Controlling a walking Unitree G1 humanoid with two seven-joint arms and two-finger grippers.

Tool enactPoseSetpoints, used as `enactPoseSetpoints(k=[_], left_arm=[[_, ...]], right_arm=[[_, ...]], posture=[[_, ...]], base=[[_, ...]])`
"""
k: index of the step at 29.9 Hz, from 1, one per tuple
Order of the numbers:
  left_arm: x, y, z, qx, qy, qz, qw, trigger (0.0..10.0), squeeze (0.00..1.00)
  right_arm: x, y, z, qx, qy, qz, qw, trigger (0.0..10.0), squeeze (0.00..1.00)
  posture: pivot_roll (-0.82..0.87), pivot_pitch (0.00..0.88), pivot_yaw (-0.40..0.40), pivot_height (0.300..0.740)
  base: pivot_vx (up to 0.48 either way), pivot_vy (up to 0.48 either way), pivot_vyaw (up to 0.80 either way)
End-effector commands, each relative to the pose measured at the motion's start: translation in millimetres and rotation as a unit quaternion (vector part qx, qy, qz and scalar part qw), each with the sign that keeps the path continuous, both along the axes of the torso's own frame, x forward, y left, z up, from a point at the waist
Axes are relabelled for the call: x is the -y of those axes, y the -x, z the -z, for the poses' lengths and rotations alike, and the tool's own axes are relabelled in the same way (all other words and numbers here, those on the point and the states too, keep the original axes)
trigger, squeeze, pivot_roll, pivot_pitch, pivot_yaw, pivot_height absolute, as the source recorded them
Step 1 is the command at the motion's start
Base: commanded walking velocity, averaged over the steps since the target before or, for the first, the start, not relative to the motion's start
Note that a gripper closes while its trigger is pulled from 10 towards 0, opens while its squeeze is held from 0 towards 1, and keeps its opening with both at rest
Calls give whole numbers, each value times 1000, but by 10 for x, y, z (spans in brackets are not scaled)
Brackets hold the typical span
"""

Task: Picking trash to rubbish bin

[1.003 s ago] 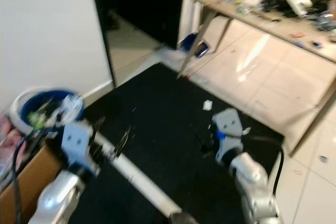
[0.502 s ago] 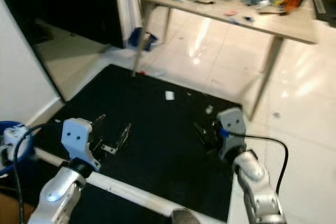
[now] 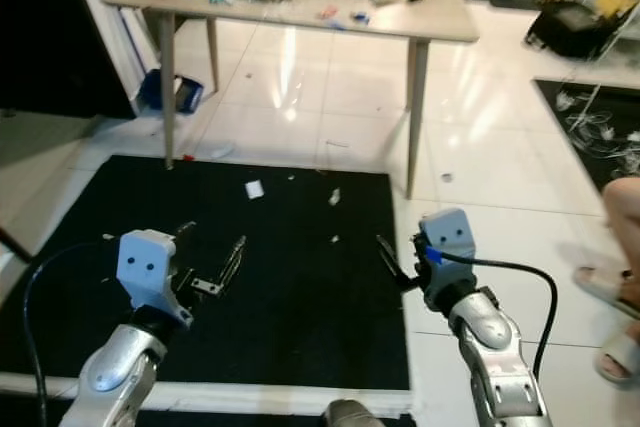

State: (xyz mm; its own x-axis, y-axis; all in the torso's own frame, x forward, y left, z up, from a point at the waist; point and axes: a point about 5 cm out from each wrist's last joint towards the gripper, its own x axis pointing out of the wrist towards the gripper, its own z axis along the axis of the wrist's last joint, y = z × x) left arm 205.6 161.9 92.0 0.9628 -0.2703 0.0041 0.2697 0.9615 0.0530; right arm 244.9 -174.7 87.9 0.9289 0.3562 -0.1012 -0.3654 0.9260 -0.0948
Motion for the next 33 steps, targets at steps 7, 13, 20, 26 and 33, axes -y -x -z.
enactPoseSetpoints(k=[7,13,20,26,33], left_arm=[[6,-16,30,-14,17,0,1000,10000,0],[10,-20,20,-13,21,4,1000,10000,0],[10,-31,14,-13,24,5,1000,10000,0],[12,-35,12,-13,26,6,1000,10000,0],[18,-42,11,-13,28,8,999,10000,0]], right_arm=[[38,4,-46,16,4,8,1000,10000,0],[33,7,-61,23,11,9,1000,10000,0],[36,0,-75,29,18,11,999,10000,0],[33,0,-81,32,23,12,999,10000,0],[40,-7,-63,25,33,14,999,10000,0]], posture=[[-121,13,-28,740],[-123,17,-24,740],[-124,22,-22,740],[-126,22,-21,740],[-128,23,-19,740]], base=[[275,0,0],[480,0,0],[480,0,0],[480,0,0],[480,0,-114]])
